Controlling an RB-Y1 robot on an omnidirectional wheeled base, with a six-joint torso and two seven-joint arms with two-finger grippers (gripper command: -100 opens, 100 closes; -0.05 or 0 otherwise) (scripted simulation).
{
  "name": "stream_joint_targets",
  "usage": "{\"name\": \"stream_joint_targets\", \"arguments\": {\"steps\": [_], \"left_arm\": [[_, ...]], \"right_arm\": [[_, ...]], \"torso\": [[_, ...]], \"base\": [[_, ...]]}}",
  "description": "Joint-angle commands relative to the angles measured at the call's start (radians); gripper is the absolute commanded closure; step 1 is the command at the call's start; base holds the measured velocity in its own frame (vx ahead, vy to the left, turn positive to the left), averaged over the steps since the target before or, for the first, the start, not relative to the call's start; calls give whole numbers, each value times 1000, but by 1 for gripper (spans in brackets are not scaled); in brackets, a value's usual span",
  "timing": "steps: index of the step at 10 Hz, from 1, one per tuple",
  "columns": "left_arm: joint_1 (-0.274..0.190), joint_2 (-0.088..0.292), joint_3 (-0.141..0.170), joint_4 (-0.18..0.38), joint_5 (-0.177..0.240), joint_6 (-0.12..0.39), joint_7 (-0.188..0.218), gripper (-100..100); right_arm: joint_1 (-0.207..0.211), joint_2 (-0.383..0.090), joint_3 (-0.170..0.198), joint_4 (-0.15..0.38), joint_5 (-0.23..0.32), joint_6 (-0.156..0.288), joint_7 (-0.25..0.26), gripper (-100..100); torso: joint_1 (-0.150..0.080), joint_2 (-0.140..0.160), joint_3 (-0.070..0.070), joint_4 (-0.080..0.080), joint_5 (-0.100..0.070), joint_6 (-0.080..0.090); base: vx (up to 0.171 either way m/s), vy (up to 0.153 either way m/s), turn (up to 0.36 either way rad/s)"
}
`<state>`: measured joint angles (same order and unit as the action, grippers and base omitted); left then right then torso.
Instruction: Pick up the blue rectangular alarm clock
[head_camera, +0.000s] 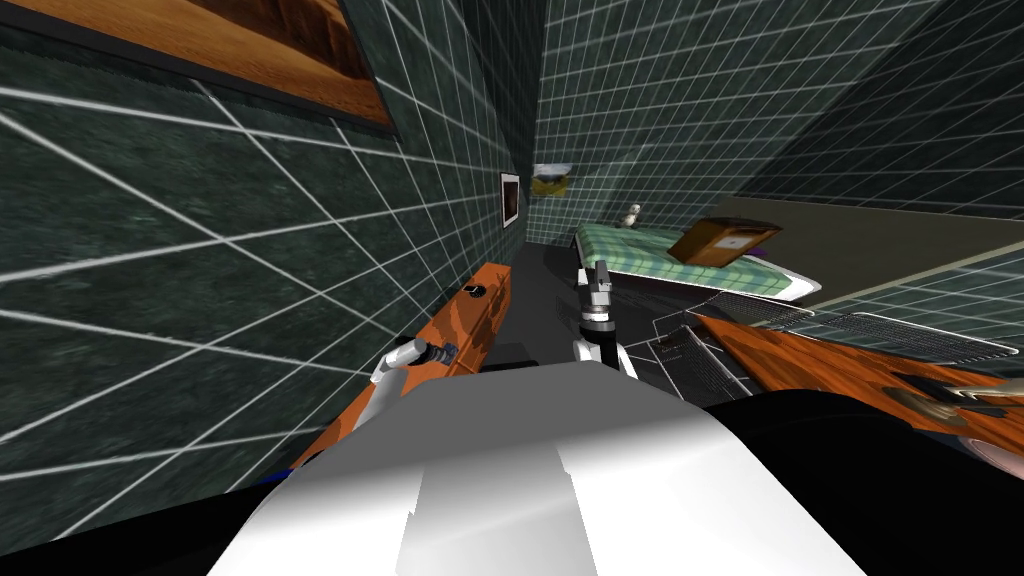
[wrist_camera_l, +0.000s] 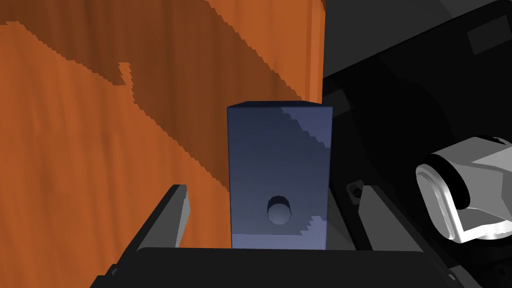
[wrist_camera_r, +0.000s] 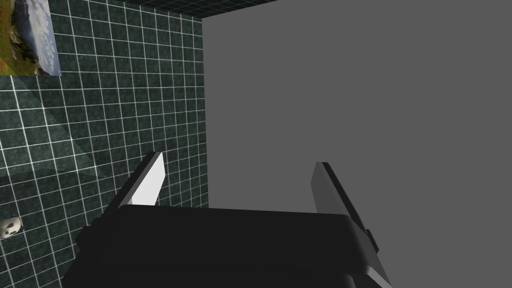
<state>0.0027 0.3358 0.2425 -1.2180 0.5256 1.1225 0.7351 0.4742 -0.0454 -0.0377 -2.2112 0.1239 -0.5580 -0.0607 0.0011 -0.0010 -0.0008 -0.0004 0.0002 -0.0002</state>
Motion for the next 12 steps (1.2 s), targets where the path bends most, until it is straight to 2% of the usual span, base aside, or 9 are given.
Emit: {"name": "stream_joint_targets", "arguments": {"steps": [1, 3, 4, 5, 9, 10, 11, 12], "left_arm": [[-3, -14, -2, 32, -7, -35, -15, -100], [-5, -28, -4, 63, -14, -67, -28, -100], [-4, -22, -2, 55, -9, -55, -26, -100], [-4, -23, -2, 58, -10, -60, -28, 100], [-4, -24, -3, 57, -9, -58, -28, 100], [-4, -24, -3, 57, -9, -58, -28, 0], [-3, -10, -2, 24, -5, -27, -11, 100], [-2, -7, -1, 17, -4, -19, -8, 100]], "right_arm": [[0, 0, 0, 0, 0, 0, 0, 0], [0, 0, 0, 0, 0, 0, 0, 0], [0, 0, 0, 0, 0, 0, 0, 0], [0, 0, 0, 0, 0, 0, 0, 0], [0, 0, 0, 0, 0, 0, 0, 0], [0, 0, 0, 0, 0, 0, 0, 0], [0, 0, 0, 0, 0, 0, 0, 0], [0, 0, 0, 0, 0, 0, 0, 0]], "torso": [[0, 0, 0, 0, 0, 0], [0, -1, -1, 0, 0, 0], [0, -1, -1, 0, 0, 0], [0, 0, 0, 0, 0, 0], [1, 0, 0, 0, 0, 0], [1, 0, 0, 0, 0, 0], [1, 0, 0, 0, 0, 0], [0, 2, 1, 1, -1, 0]], "base": [[41, 14, 15], [42, 14, 10], [16, 8, 1], [0, 0, 0], [0, 0, 0], [0, 0, 0], [-31, -14, -18], [-40, -20, -14]]}}
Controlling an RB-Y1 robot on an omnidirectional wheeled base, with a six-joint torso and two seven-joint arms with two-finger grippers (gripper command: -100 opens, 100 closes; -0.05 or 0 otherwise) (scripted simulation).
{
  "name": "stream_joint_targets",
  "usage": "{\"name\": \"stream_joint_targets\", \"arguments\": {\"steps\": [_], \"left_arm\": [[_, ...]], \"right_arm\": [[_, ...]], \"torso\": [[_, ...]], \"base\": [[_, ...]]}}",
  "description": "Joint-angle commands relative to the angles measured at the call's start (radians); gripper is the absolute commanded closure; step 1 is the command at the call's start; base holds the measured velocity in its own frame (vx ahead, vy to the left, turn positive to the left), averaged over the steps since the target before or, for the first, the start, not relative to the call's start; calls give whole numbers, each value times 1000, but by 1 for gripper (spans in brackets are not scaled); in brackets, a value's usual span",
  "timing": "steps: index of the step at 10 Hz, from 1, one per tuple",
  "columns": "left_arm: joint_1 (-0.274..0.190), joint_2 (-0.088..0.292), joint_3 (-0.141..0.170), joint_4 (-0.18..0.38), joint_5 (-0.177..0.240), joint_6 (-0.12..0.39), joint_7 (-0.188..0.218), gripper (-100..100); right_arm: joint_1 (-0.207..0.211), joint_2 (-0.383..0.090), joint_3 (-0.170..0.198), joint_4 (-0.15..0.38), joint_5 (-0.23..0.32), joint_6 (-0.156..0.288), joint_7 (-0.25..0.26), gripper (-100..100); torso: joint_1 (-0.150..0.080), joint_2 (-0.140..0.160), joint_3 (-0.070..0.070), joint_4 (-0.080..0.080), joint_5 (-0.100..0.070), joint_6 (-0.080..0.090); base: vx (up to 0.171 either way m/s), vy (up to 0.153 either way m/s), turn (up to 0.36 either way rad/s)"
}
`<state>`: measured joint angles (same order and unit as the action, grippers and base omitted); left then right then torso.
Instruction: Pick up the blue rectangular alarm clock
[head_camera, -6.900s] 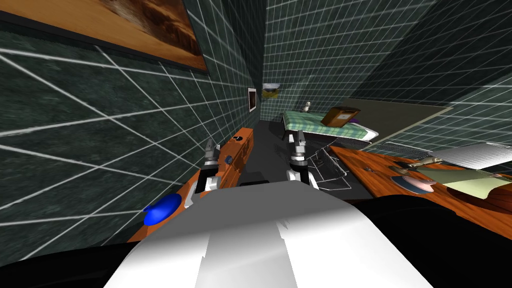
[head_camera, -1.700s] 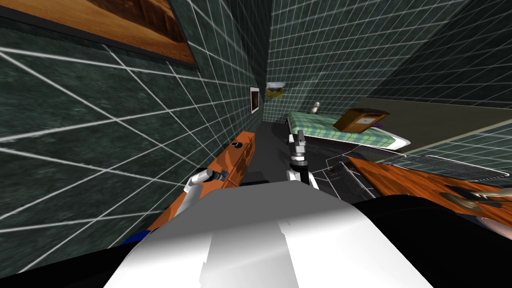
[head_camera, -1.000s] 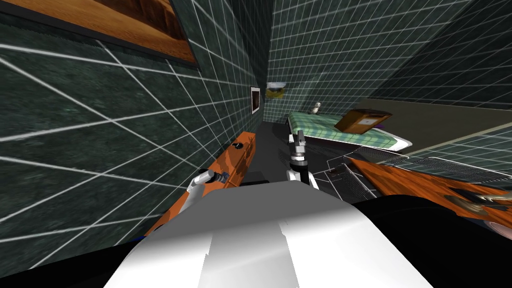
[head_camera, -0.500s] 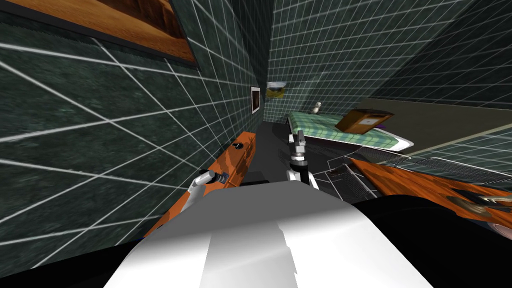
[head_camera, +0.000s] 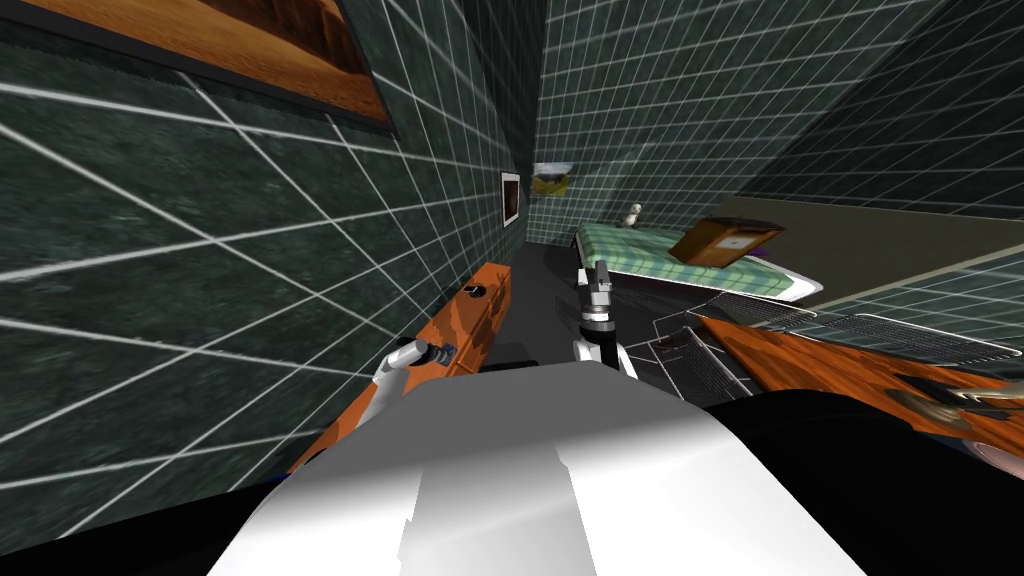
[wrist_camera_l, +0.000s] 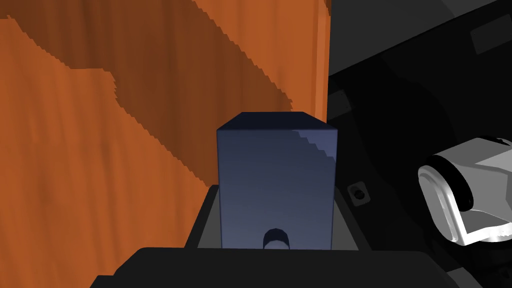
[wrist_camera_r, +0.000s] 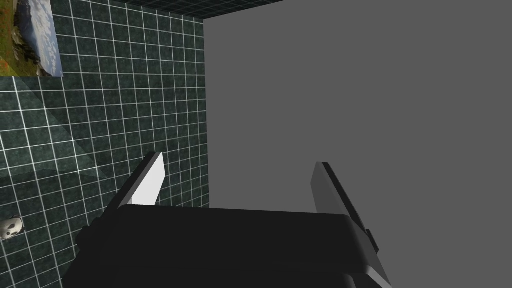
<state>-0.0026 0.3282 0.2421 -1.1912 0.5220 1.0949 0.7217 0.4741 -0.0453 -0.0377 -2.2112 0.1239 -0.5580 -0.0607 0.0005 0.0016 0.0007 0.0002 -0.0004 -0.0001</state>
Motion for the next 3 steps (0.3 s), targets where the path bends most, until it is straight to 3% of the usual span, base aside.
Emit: {"name": "stream_joint_targets", "arguments": {"steps": [1, 2, 3], "left_arm": [[4, 12, 1, -33, 5, 33, 16, 100], [0, 7, 0, -16, 3, 17, 8, 100], [0, 8, 0, -18, 3, 21, 10, 0]], "right_arm": [[0, 0, 0, 0, 0, 0, 0, 0], [0, 0, 0, 0, 0, 0, 0, 0], [0, 0, 0, 0, 0, 0, 0, 0]], "torso": [[0, 0, 0, 0, 0, 0], [0, 0, 0, 0, 0, 0], [1, -1, 0, 0, 0, 0]], "base": [[-39, -18, -10], [-17, -7, -2], [0, 0, 0]]}}
